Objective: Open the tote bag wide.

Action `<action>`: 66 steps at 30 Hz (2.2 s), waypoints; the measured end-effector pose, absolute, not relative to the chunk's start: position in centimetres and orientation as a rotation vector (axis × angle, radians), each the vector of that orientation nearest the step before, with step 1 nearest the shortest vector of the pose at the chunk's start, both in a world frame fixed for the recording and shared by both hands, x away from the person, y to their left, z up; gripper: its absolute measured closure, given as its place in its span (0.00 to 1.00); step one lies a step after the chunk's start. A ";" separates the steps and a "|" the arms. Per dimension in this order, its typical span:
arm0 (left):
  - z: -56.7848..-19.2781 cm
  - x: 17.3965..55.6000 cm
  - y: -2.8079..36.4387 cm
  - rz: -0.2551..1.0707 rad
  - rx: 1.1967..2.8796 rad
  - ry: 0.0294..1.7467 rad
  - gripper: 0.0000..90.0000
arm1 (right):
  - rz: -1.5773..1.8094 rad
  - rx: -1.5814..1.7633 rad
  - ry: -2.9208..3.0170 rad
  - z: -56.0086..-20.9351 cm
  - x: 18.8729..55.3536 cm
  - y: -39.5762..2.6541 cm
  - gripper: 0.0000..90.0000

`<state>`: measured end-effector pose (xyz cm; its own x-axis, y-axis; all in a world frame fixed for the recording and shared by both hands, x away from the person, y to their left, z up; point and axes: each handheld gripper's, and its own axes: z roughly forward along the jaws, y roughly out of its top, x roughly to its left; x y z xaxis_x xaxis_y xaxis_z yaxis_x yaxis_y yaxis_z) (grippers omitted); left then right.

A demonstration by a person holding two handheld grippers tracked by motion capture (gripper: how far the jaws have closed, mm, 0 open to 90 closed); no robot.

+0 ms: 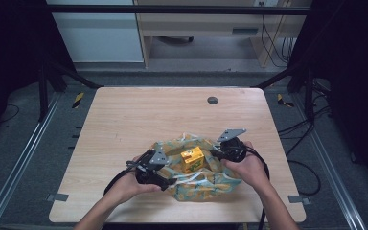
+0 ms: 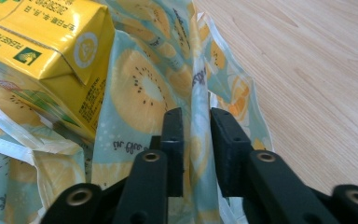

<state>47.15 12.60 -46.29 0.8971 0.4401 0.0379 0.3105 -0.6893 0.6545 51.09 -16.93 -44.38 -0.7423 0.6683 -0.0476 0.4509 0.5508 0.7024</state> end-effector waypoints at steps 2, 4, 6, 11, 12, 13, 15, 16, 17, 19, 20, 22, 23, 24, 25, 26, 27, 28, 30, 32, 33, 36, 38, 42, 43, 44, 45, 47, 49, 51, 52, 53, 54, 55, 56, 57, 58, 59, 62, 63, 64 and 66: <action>-46.6 47.1 12.6 0.244 2.397 0.539 0.25 | 0.994 0.924 2.484 -44.4 51.1 -16.9 0.88; -46.7 47.0 12.6 0.261 2.411 0.550 0.36 | 0.995 0.922 2.481 -44.4 51.1 -16.9 0.93; -46.8 46.9 12.6 0.264 2.411 0.565 0.45 | 1.008 0.920 2.476 -44.3 51.1 -17.0 0.97; -47.7 45.9 12.5 0.328 2.420 0.574 0.80 | 1.013 0.951 2.473 -44.4 51.4 -17.1 1.00; -47.7 45.9 12.5 0.328 2.420 0.574 0.86 | 1.013 0.951 2.473 -44.4 51.4 -17.1 1.00; -47.8 45.5 12.5 0.338 2.412 0.574 0.86 | 1.018 0.952 2.469 -44.4 51.4 -17.1 1.00; -47.9 45.2 12.6 0.361 2.408 0.577 0.94 | 1.023 0.960 2.458 -44.4 51.5 -17.1 1.00; -47.8 45.0 12.7 0.369 2.400 0.581 0.97 | 1.026 0.960 2.455 -44.4 51.5 -17.2 1.00; -47.7 44.9 12.9 0.369 2.389 0.587 0.98 | 1.026 0.962 2.449 -44.4 51.5 -17.2 1.00; -47.2 44.7 13.2 0.378 2.375 0.589 0.99 | 1.026 0.965 2.444 -44.4 51.7 -17.3 1.00; -47.0 44.6 13.3 0.388 2.379 0.581 0.99 | 1.029 0.966 2.441 -44.4 51.8 -17.3 1.00; -46.5 44.4 13.7 0.404 2.398 0.558 0.99 | 1.035 0.972 2.433 -44.5 52.0 -17.6 1.00; -46.3 44.2 14.0 0.406 2.414 0.543 1.00 | 1.038 0.988 2.427 -44.7 52.4 -17.9 1.00; -46.3 44.2 14.0 0.406 2.414 0.543 1.00 | 1.040 0.996 2.423 -44.9 52.7 -18.1 1.00; -46.2 44.1 14.2 0.409 2.419 0.538 1.00 | 1.040 0.996 2.423 -44.9 52.7 -18.1 1.00; -46.2 44.0 14.4 0.406 2.426 0.533 1.00 | 1.037 1.032 2.419 -45.4 53.3 -18.6 1.00; -46.2 44.0 14.6 0.400 2.434 0.522 1.00 | 1.030 1.031 2.419 -45.6 53.5 -18.8 1.00; -46.3 44.0 14.7 0.401 2.436 0.522 1.00 | 1.030 1.031 2.419 -45.6 53.5 -18.8 1.00; -46.8 44.0 15.1 0.400 2.457 0.523 1.00 | 1.018 1.068 2.424 -46.3 54.1 -19.3 1.00; -47.0 44.0 15.3 0.394 2.459 0.527 1.00 | 1.008 1.076 2.428 -46.5 54.3 -19.3 1.00; -47.2 44.0 15.4 0.391 2.455 0.535 1.00 | 1.001 1.082 2.431 -46.7 54.5 -19.4 1.00; -47.5 44.0 15.8 0.386 2.464 0.535 1.00 | 0.991 1.090 2.440 -47.2 54.9 -19.7 1.00; -47.6 44.0 16.1 0.382 2.462 0.537 1.00 | 0.999 1.100 2.429 -47.3 55.0 -19.9 1.00; -47.8 43.9 16.3 0.382 2.456 0.542 1.00 | 1.010 1.102 2.419 -47.5 55.1 -20.2 1.00; -47.9 43.9 16.4 0.382 2.463 0.535 1.00 | 1.003 1.102 2.423 -47.5 55.1 -20.2 1.00; -47.9 43.8 16.3 0.387 2.466 0.530 1.00 | 0.990 1.099 2.423 -47.7 55.2 -20.3 1.00; -47.9 43.8 16.3 0.392 2.467 0.528 1.00 | 0.990 1.099 2.423 -47.7 55.2 -20.3 1.00; -47.9 43.6 16.3 0.404 2.474 0.516 1.00 | 0.988 1.101 2.420 -47.8 55.2 -20.3 1.00; -48.0 43.6 16.3 0.408 2.473 0.514 1.00 | 0.985 1.101 2.423 -47.9 55.2 -20.3 1.00; -48.1 43.6 16.5 0.403 2.474 0.517 1.00 | 0.980 1.108 2.432 -48.0 55.2 -20.4 1.00; -48.1 43.6 16.5 0.398 2.471 0.516 1.00 | 0.978 1.111 2.433 -48.1 55.3 -20.4 1.00; -48.0 43.6 16.7 0.401 2.468 0.522 1.00 | 0.978 1.116 2.431 -48.2 55.3 -20.3 1.00; -48.0 43.6 16.7 0.398 2.464 0.527 1.00 | 0.964 1.109 2.439 -48.3 55.3 -20.2 1.00; -48.0 43.6 16.8 0.398 2.461 0.532 1.00 | 0.964 1.109 2.439 -48.3 55.3 -20.2 1.00; -48.0 43.6 16.8 0.386 2.449 0.547 1.00 | 0.956 1.116 2.441 -48.3 55.3 -20.2 1.00; -48.0 43.7 16.8 0.377 2.439 0.558 1.00 | 0.948 1.122 2.439 -48.4 55.4 -20.1 1.00; -48.0 43.7 16.8 0.371 2.427 0.567 1.00 | 0.948 1.122 2.439 -48.4 55.4 -20.1 1.00; -48.0 43.7 16.8 0.366 2.418 0.576 1.00 | 0.949 1.119 2.439 -48.4 55.4 -20.1 1.00; -47.9 43.7 16.8 0.362 2.402 0.578 1.00 | 0.976 1.104 2.428 -47.9 55.2 -20.1 1.00; -47.9 43.6 16.7 0.357 2.389 0.585 1.00 | 0.986 1.090 2.425 -47.7 55.1 -20.1 0.96; -47.8 43.7 16.7 0.352 2.393 0.577 1.00 | 0.981 1.088 2.417 -47.5 55.0 -20.1 0.89; -47.8 43.6 16.5 0.351 2.389 0.576 1.00 | 0.975 1.084 2.402 -47.2 54.8 -20.0 0.80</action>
